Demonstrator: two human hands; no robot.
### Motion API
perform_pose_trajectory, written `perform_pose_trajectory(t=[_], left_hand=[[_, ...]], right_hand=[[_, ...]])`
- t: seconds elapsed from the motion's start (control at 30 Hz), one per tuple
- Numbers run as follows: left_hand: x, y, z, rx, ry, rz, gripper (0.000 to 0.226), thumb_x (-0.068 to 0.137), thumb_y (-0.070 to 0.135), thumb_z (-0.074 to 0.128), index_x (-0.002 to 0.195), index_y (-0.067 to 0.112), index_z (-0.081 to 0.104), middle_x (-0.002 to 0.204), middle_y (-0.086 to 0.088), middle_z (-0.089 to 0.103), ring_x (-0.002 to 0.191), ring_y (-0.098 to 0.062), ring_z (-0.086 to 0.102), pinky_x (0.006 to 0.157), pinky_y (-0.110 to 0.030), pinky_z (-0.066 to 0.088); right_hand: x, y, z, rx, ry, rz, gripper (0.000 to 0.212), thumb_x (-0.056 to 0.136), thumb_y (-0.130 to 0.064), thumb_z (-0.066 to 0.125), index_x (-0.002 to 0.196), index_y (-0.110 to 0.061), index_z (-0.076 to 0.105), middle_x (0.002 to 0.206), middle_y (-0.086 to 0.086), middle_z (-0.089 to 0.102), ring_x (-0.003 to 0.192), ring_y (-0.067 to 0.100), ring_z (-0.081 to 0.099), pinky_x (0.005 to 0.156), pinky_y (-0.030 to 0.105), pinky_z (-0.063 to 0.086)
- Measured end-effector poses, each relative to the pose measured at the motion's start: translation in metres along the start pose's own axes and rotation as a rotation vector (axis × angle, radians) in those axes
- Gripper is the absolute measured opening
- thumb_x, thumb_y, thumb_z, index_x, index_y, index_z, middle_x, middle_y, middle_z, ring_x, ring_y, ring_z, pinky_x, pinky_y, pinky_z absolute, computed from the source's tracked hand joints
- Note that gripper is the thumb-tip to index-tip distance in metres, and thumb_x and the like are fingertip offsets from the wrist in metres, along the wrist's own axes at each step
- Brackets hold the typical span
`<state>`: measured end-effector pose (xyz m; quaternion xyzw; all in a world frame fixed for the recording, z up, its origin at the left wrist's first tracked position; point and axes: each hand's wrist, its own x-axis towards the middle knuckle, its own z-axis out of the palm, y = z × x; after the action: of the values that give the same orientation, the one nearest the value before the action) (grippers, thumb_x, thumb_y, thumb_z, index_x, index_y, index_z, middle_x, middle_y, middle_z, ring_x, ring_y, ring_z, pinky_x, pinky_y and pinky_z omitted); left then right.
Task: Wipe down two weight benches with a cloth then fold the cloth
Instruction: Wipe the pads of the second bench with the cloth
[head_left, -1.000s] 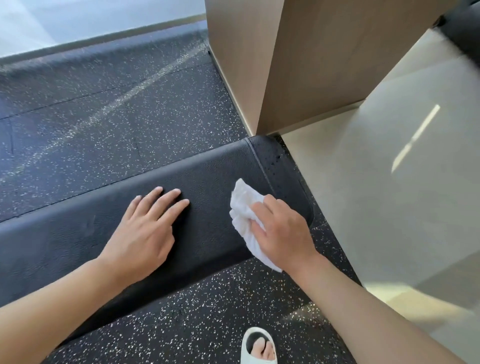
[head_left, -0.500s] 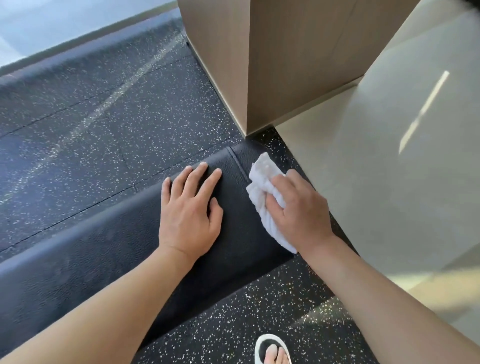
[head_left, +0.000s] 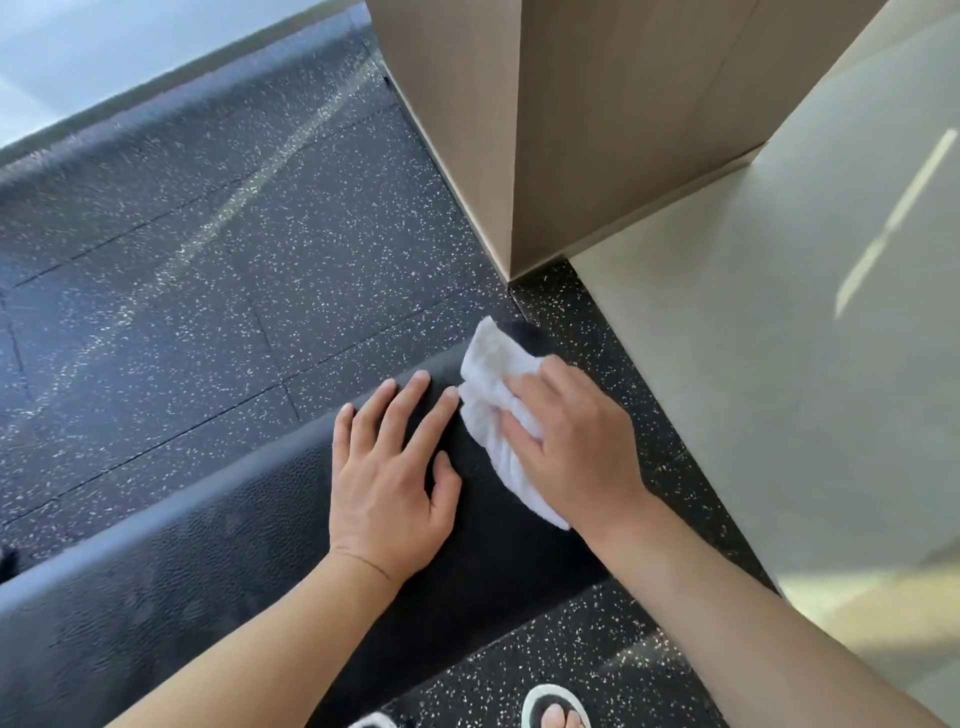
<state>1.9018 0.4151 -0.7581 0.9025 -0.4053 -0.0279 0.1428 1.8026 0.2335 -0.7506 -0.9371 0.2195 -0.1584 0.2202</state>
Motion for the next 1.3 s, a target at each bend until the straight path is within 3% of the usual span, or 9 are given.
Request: perform_pose_trajectory(t=[0.2, 0.33, 0.47, 0.6, 0.8, 0.9, 0.97, 1.17, 1.3], left_hand=[[0.000, -0.002, 0.002, -0.012, 0.018, 0.004, 0.060, 0.095, 0.034, 0.051, 0.154, 0.030, 0.053, 0.163, -0.001, 0.045, 0.151, -0.035, 0.040, 0.125, -0.061, 0.022], [-0.001, -0.005, 0.003, -0.028, 0.014, 0.014, 0.061, 0.095, 0.034, 0.052, 0.155, 0.031, 0.051, 0.165, 0.000, 0.043, 0.152, -0.035, 0.038, 0.127, -0.060, 0.019], [0.000, -0.004, 0.002, -0.041, -0.007, 0.009, 0.062, 0.094, 0.034, 0.054, 0.156, 0.031, 0.051, 0.164, 0.000, 0.044, 0.152, -0.035, 0.038, 0.126, -0.061, 0.021], [0.000, -0.004, -0.004, -0.087, -0.056, -0.002, 0.061, 0.094, 0.033, 0.056, 0.155, 0.031, 0.052, 0.164, 0.000, 0.045, 0.153, -0.033, 0.038, 0.126, -0.060, 0.021], [-0.006, -0.027, -0.021, -0.170, -0.132, 0.066, 0.057, 0.096, 0.030, 0.054, 0.153, 0.023, 0.053, 0.168, -0.001, 0.039, 0.157, -0.027, 0.033, 0.128, -0.052, 0.023], [-0.026, -0.065, -0.034, -0.182, -0.113, 0.018, 0.054, 0.097, 0.028, 0.054, 0.151, 0.019, 0.056, 0.164, -0.003, 0.044, 0.153, -0.028, 0.040, 0.127, -0.050, 0.028], [-0.045, -0.094, -0.044, -0.172, -0.094, -0.034, 0.054, 0.098, 0.028, 0.052, 0.150, 0.017, 0.057, 0.163, -0.002, 0.045, 0.152, -0.027, 0.042, 0.126, -0.050, 0.029], [-0.098, -0.151, -0.069, -0.157, -0.078, -0.254, 0.059, 0.095, 0.033, 0.051, 0.145, 0.003, 0.057, 0.155, -0.011, 0.053, 0.145, -0.032, 0.048, 0.122, -0.052, 0.032], [-0.108, -0.154, -0.080, -0.098, -0.101, -0.341, 0.059, 0.095, 0.035, 0.047, 0.144, 0.004, 0.058, 0.154, -0.011, 0.054, 0.147, -0.031, 0.043, 0.122, -0.056, 0.028]], right_hand=[[-0.068, 0.026, -0.022, 0.046, -0.065, 0.005, 0.010, 0.097, -0.026, 0.059, 0.098, -0.021, 0.068, 0.088, -0.011, 0.048, 0.073, 0.009, 0.045, 0.059, 0.018, 0.037], [-0.007, 0.015, -0.004, 0.017, -0.016, 0.090, 0.003, 0.092, -0.022, 0.065, 0.093, -0.019, 0.066, 0.086, -0.006, 0.050, 0.071, 0.013, 0.048, 0.052, 0.025, 0.038], [0.078, -0.009, 0.022, -0.046, -0.010, 0.194, 0.015, 0.091, -0.032, 0.063, 0.086, -0.017, 0.061, 0.085, -0.002, 0.050, 0.073, 0.021, 0.051, 0.054, 0.030, 0.032], [0.115, -0.023, 0.035, -0.151, -0.251, 0.170, 0.030, 0.091, -0.042, 0.044, 0.077, -0.020, 0.059, 0.080, -0.005, 0.047, 0.068, 0.023, 0.049, 0.058, 0.032, 0.030], [0.120, -0.025, 0.025, -0.236, -0.417, 0.171, 0.033, 0.099, -0.042, 0.046, 0.072, -0.025, 0.052, 0.076, -0.005, 0.042, 0.064, 0.018, 0.044, 0.053, 0.029, 0.023], [0.122, -0.057, 0.038, -0.338, -0.451, 0.118, 0.035, 0.101, -0.042, 0.045, 0.070, -0.027, 0.049, 0.076, -0.006, 0.040, 0.068, 0.019, 0.044, 0.052, 0.029, 0.020], [0.120, -0.092, 0.054, -0.343, -0.497, 0.049, 0.037, 0.101, -0.044, 0.044, 0.071, -0.026, 0.056, 0.078, -0.008, 0.041, 0.074, 0.019, 0.046, 0.057, 0.031, 0.026], [0.094, -0.231, 0.130, -0.086, -0.705, -0.115, 0.027, 0.096, -0.033, 0.057, 0.080, -0.018, 0.073, 0.085, 0.006, 0.061, 0.080, 0.032, 0.062, 0.062, 0.035, 0.037], [0.092, -0.237, 0.136, -0.073, -0.720, -0.178, 0.021, 0.098, -0.030, 0.059, 0.081, -0.021, 0.068, 0.081, 0.001, 0.053, 0.081, 0.030, 0.061, 0.062, 0.034, 0.037]])
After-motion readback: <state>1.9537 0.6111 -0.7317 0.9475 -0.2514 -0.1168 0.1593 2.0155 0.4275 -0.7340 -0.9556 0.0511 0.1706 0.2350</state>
